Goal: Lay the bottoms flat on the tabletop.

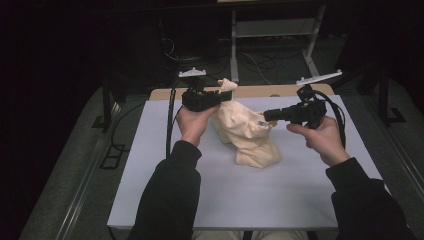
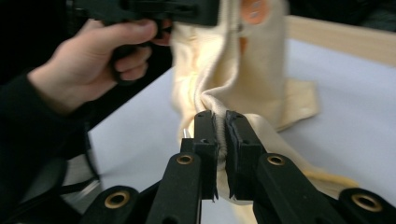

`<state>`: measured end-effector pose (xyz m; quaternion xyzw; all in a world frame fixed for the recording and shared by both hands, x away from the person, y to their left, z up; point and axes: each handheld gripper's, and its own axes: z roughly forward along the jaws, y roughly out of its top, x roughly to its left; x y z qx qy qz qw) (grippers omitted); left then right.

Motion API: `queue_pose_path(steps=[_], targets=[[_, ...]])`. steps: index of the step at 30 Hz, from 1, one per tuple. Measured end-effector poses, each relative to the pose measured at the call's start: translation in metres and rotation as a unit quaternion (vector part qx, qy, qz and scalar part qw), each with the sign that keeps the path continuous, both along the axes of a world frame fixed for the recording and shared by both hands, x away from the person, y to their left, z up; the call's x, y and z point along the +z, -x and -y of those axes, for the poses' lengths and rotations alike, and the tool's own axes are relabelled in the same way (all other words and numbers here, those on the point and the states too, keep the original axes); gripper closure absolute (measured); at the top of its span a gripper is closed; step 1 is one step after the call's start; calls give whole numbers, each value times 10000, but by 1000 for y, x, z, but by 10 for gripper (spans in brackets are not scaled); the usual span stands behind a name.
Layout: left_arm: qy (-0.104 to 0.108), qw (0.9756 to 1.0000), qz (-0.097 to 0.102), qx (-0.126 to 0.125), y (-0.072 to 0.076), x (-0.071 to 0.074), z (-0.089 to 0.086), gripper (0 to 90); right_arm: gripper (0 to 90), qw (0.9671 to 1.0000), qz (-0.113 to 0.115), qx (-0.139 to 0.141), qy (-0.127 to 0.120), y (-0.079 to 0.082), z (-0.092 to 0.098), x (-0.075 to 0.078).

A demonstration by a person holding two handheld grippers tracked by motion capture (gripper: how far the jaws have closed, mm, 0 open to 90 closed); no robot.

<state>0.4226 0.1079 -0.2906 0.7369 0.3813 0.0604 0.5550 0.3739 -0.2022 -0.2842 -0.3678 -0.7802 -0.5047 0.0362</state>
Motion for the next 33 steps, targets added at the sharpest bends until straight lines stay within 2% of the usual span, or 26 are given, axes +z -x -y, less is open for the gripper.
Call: queue_pose_path(steps=[3,9,10,15,17,19,20,22,24,25,27,29,30,33], targets=[[111,9998,-129,43,1,-15,-4,730,820,9997,-140,189,-100,3,-8,-13],[47,9990,-436,44,3,-47,-11,730,813,9974,-397,588,85,10,-35,-47],[44,9989,-458,53,4,-49,-11,730,811,9965,-459,679,139,13,-43,-55],[-32,9982,-600,5,9,-71,-18,730,789,9934,-601,908,353,21,-64,-77],[-24,9979,-652,26,11,-79,-22,730,762,9915,-637,1032,469,22,-70,-86],[-1,9975,-703,59,13,-85,-26,730,714,9902,-680,1150,408,22,-71,-92],[26,9972,-743,66,14,-89,-28,730,657,9903,-685,1166,314,21,-70,-92],[29,9969,-782,82,15,-94,-32,731,530,9925,-581,1069,119,19,-64,-90],[66,9967,-808,110,17,-97,-36,730,468,9943,-387,997,6,17,-58,-87],[85,9966,-809,107,17,-98,-38,731,434,9959,-266,864,12,16,-53,-85],[88,9965,-819,113,18,-99,-39,730,382,9987,-145,483,61,12,-42,-81],[85,9966,-809,103,19,-100,-40,730,345,9996,-135,211,96,8,-32,-81],[84,9967,-806,102,19,-100,-41,731,315,9997,-133,19,184,4,-26,-83],[56,9967,-799,93,19,-100,-41,730,258,9985,-220,-256,434,-4,-13,-88]])
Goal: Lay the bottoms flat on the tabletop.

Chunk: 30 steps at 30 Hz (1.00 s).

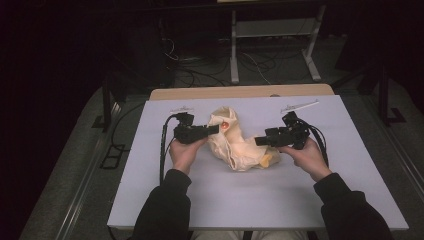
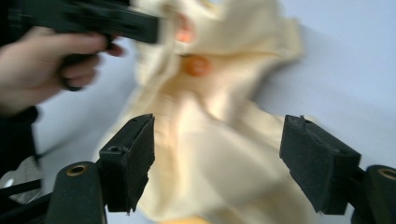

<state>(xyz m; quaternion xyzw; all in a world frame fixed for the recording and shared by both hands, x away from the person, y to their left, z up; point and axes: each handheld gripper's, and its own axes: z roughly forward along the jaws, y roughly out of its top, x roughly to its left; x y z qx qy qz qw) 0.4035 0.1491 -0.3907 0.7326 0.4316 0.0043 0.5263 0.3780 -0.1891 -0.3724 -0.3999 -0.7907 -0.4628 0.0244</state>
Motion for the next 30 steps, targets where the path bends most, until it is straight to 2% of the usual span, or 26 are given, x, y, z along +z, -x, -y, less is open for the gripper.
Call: queue_pose_path(steps=[3,5,8,9,11,13,14,15,17,19,22,23,26,30], targets=[[-9,10000,-2,-2,1,0,-1,730,214,9994,-201,-216,164,-10,13,-10],[-33,10000,-22,-4,1,-1,-3,730,200,9987,-418,-265,155,-16,21,-19],[-57,10000,-34,12,1,-2,-5,730,190,9968,-745,-277,-33,-22,30,-34],[-55,10000,-43,22,1,-3,-6,730,190,9958,-881,-241,-46,-24,32,-40],[-42,10000,-52,26,1,-4,-7,730,199,9950,-990,-145,-11,-25,31,-48],[-61,10000,-42,17,1,-5,-8,730,281,9939,-1103,45,45,-26,29,-55],[-40,10000,-64,34,2,-6,-8,730,362,9927,-1190,177,72,-26,27,-58],[-38,10000,-69,30,2,-7,-9,730,485,9920,-1231,246,110,-25,25,-60],[-30,9999,-96,55,2,-9,-11,730,662,9911,-1271,349,202,-23,19,-63],[-38,9999,-120,76,2,-10,-12,730,826,9920,-1125,464,337,-19,15,-61],[12,9998,-143,128,1,-10,-12,731,848,9931,-998,507,337,-16,17,-54],[42,9998,-145,149,0,-10,-12,731,850,9938,-953,515,264,-14,20,-49],[245,9994,-158,178,-4,-7,-7,732,852,9944,-881,567,166,-8,30,-39],[174,9998,-70,38,-10,4,9,733,853,9960,-735,501,85,3,46,-23]])
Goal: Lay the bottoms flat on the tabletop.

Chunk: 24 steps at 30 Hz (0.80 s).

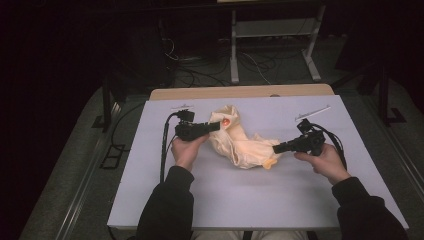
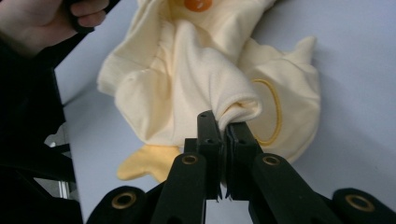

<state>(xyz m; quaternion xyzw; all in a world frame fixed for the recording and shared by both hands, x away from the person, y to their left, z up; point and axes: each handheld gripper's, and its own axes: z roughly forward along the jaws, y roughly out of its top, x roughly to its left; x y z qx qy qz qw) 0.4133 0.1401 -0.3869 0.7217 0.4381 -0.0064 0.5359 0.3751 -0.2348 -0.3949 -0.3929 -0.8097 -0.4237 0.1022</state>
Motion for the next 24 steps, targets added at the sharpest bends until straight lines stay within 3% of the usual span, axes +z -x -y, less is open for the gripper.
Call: queue_pose_path(steps=[3,5,11,13,24], targets=[[-138,9997,143,-139,-2,10,12,733,852,10000,2,58,-70,7,4,6],[-221,9994,193,-171,-2,12,16,732,853,9997,-4,250,-41,15,-2,8],[-303,9994,51,-183,-2,7,8,732,853,9947,-31,1022,42,46,-39,3],[-326,9993,17,-204,-2,7,5,732,853,9933,-33,1158,52,53,-49,0],[-245,9996,110,-104,-5,22,-15,732,851,9888,4,1489,36,66,-108,-2]])
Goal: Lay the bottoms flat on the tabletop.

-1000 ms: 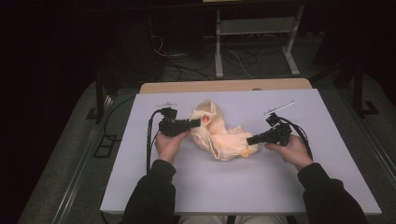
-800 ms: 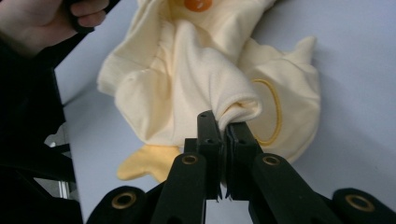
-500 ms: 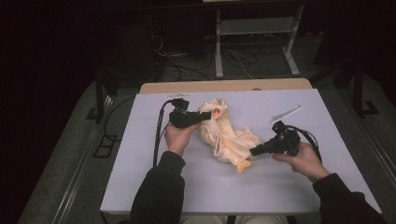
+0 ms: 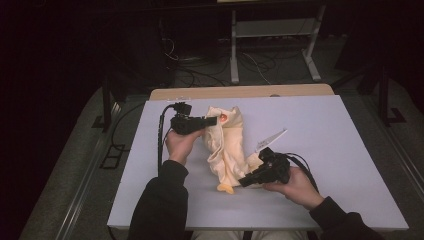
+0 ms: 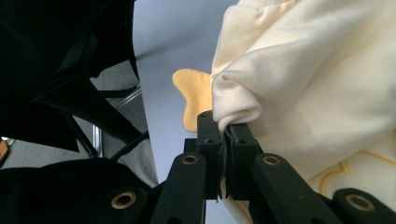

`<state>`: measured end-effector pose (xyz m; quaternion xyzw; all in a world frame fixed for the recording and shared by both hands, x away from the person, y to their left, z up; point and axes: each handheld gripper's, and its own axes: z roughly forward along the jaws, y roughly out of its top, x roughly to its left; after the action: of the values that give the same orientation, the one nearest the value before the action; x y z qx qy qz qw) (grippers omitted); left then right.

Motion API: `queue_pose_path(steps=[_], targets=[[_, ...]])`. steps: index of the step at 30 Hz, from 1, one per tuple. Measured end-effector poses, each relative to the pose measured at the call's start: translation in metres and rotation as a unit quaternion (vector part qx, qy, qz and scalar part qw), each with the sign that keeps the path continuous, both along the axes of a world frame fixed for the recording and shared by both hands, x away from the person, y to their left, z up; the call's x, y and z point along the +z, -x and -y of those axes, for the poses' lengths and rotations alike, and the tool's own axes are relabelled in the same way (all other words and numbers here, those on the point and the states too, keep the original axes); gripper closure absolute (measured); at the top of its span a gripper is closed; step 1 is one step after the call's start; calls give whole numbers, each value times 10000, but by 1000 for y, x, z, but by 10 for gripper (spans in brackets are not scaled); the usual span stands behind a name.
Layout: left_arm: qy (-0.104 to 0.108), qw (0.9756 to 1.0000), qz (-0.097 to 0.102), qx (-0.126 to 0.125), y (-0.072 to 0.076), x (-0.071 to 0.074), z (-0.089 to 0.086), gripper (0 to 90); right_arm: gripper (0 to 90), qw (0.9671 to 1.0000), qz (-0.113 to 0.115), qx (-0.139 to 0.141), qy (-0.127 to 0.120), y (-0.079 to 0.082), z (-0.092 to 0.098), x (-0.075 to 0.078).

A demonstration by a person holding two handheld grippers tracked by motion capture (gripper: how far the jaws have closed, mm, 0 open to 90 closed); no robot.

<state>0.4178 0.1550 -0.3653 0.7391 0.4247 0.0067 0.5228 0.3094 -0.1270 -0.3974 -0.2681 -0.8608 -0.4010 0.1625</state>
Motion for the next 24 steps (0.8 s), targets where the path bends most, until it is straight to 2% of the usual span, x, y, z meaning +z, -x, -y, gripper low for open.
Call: queue_pose_path(steps=[5,7,8,9,10,12,15,19,24], targets=[[-139,9998,-103,-96,1,-12,1,731,827,9999,14,37,127,3,-17,-9],[-158,9997,-151,-112,1,-17,2,731,697,9997,-46,122,224,4,-19,-13],[-136,9997,-162,-102,2,-20,1,731,585,9996,-51,167,241,4,-20,-15],[-116,9997,-174,-101,2,-22,1,731,516,9993,-61,175,317,4,-21,-15],[-91,9998,-186,-75,2,-24,0,731,490,9992,40,111,383,4,-20,-14],[-78,9998,-196,-53,3,-26,-2,731,422,9994,205,-30,279,2,-16,-10],[-47,9998,-184,-23,4,-27,-6,730,331,9984,377,-405,126,-4,-5,-1],[-34,9998,-197,15,5,-29,-11,729,236,9960,436,-785,20,-20,10,6],[-15,9998,-218,34,5,-31,-15,728,185,9908,655,-1182,-93,-44,21,14]])
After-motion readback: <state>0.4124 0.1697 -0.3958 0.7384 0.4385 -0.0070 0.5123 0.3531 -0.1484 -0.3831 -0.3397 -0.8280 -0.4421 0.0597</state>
